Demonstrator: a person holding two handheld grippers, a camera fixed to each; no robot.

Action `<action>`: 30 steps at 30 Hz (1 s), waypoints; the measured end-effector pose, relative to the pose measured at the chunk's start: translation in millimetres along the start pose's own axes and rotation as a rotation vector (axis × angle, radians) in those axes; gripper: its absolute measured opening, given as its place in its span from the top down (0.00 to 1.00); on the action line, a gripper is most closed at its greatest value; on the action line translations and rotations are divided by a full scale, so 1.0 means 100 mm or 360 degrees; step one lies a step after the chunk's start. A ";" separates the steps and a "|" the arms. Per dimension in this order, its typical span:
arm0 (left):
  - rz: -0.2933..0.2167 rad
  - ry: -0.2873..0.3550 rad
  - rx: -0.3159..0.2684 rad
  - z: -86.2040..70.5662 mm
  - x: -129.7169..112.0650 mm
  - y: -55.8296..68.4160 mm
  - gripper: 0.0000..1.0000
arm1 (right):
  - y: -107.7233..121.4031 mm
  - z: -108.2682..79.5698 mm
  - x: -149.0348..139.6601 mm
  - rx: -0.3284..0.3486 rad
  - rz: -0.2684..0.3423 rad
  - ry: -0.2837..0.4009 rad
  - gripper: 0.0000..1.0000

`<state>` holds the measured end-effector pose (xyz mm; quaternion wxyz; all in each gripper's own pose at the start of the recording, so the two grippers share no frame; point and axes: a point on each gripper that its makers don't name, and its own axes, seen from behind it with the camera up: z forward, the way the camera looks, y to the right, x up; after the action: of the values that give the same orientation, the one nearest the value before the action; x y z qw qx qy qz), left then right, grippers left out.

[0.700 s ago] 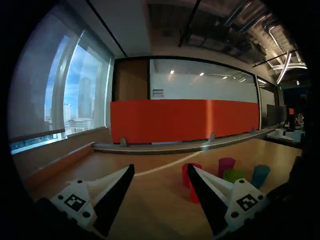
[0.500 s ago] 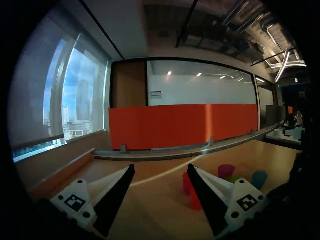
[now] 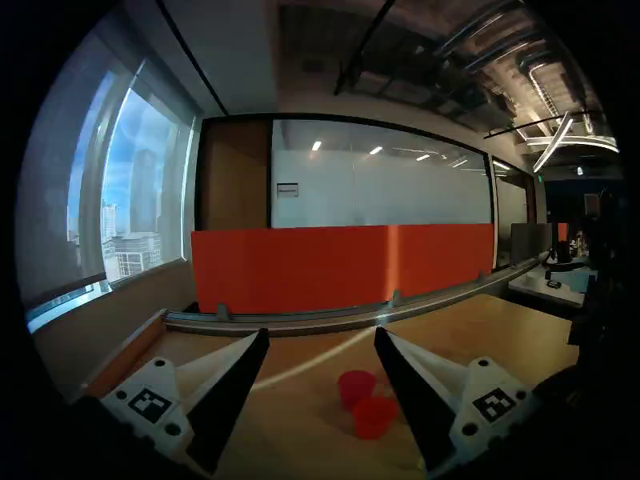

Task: Pour water

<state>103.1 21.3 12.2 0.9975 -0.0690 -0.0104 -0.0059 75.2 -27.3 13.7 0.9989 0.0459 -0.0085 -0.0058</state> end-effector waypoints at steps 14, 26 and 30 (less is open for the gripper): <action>0.0008 -0.0032 -0.0117 0.05 -0.06 0.05 0.02 | -0.20 0.01 0.00 0.0190 -0.0072 -0.0016 0.00; 0.0027 -0.0058 -0.0355 0.00 0.02 0.28 0.02 | -0.60 -0.12 0.13 0.0530 -0.0041 -0.0035 0.00; 0.0039 -0.0058 -0.0440 -0.05 0.08 0.41 0.02 | -0.75 -0.18 0.13 0.0645 -0.0033 -0.0060 0.00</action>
<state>111.8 60.9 2.3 0.9781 -0.2061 -0.0267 0.0063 87.8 -100.3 -11.1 0.9688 0.2460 -0.0276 -0.0150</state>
